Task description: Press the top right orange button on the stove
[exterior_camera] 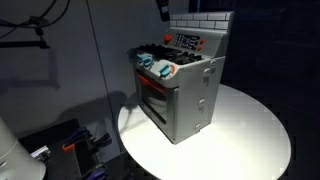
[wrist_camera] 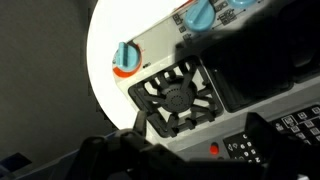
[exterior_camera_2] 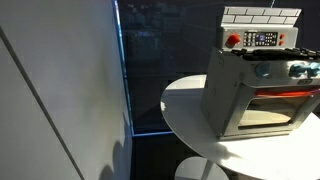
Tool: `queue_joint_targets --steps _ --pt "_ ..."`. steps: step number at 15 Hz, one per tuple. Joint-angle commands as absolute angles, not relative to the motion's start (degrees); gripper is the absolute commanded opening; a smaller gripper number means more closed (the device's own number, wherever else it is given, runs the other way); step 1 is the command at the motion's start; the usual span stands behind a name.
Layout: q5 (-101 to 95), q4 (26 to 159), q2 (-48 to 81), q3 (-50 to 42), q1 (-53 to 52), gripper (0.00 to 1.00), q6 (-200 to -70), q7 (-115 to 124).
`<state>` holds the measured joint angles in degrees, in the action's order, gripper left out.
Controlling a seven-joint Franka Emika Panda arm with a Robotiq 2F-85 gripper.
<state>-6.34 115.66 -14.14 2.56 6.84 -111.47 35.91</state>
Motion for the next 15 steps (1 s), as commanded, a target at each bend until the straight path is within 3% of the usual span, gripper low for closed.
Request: queue_joint_targets --steps 1,15 --pt "-7.44 113.51 -11.10 1.89 7.14 1.00 -114.69 39.42" --pt "-7.90 104.77 0.69 -2.47 6.61 1.00 -117.27 40.29"
